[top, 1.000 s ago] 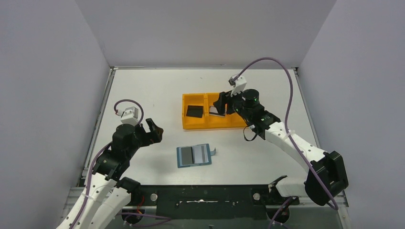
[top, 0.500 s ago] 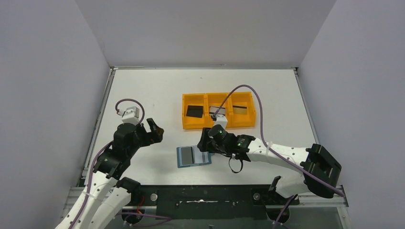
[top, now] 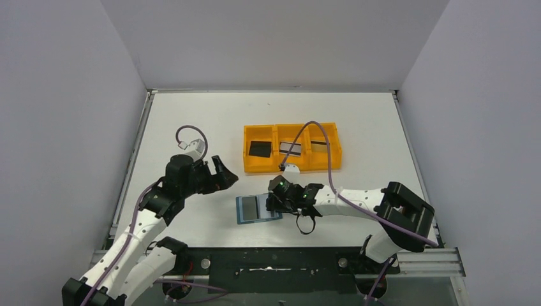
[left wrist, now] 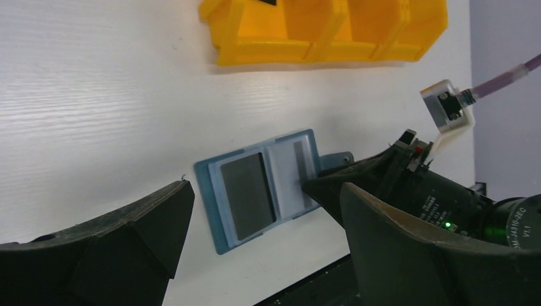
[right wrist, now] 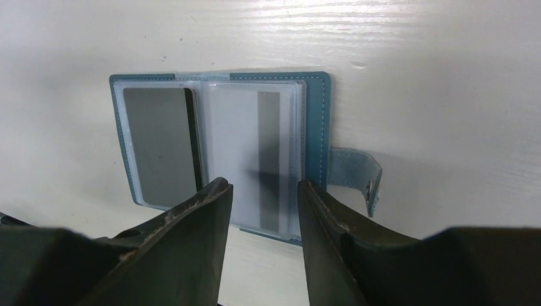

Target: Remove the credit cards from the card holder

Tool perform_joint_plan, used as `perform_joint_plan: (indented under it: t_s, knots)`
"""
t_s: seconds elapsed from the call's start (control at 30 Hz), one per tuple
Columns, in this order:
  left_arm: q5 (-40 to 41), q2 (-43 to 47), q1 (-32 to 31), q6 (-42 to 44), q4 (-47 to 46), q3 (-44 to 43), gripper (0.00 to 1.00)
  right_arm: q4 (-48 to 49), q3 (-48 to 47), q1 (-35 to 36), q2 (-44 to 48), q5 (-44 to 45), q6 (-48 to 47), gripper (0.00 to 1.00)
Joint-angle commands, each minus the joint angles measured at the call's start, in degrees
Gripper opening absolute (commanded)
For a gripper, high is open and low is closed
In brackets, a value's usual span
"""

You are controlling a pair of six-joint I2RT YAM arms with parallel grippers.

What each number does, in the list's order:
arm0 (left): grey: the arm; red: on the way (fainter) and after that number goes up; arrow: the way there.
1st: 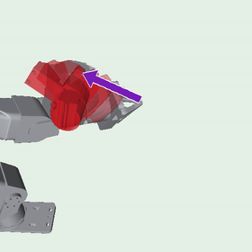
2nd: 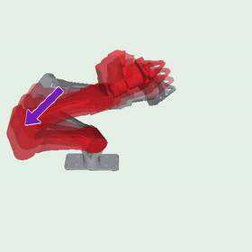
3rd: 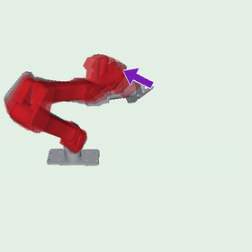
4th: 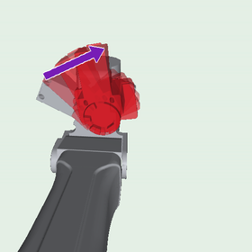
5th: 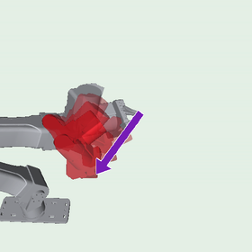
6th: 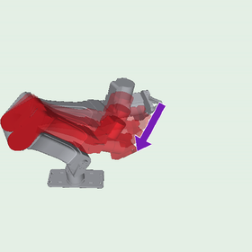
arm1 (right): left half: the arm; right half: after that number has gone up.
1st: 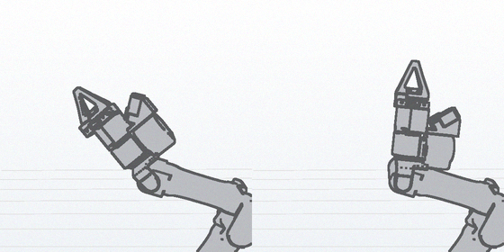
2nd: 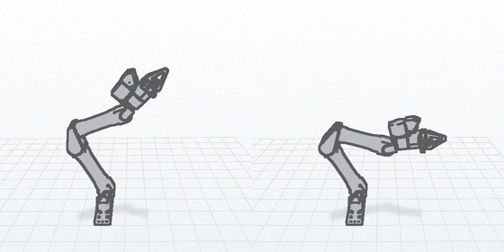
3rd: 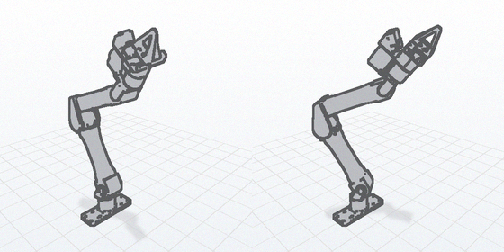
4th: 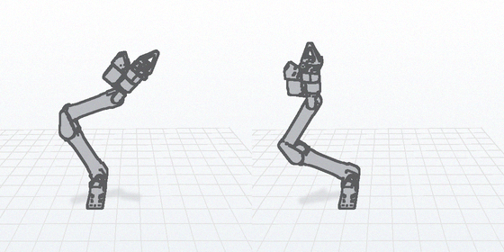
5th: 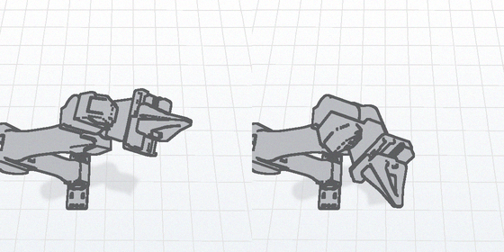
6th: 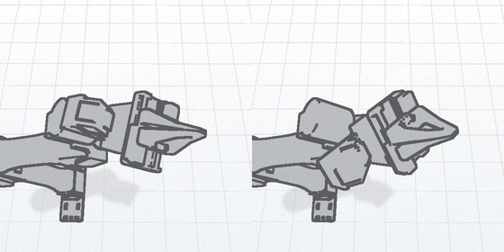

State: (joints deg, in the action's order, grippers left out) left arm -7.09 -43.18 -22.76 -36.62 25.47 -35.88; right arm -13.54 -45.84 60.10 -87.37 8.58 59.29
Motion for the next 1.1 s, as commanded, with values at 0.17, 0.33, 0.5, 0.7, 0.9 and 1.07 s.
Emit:
perform_joint_plan:
  t_s: [0.17, 0.33, 0.5, 0.7, 0.9, 1.07]
  knots:
    - [-14.2, -10.0, -1.6, -4.0, -10.2, 3.4, 0.68, 2.4, -0.2, -0.1, -1.9, -0.4, 1.1, 0.41]
    - [-15.0, -14.0, -2.9, -5.5, -12.2, 7.1, 0.52, 3.6, -0.1, -0.5, -2.8, -1.8, 0.8, 0.32]
    - [-14.5, -17.9, -5.0, -6.2, -14.2, 10.0, 0.43, 4.8, -0.5, -0.6, -2.7, -2.9, -0.5, 0.23]
    - [-12.7, -21.7, -7.9, -7.3, -16.3, 11.7, 0.4, 6.1, -1.4, -1.0, -3.3, -5.2, -0.7, 0.25]
    - [-10.2, -23.6, -9.7, -8.0, -17.0, 12.3, 0.33, 4.5, -1.3, -1.5, -2.8, -4.0, 1.1, 0.3]
    - [-7.1, -23.2, -10.3, -8.1, -14.9, 11.4, 0.3, -2.3, -3.1, -0.7, -2.2, 0.4, 1.3, 0.33]
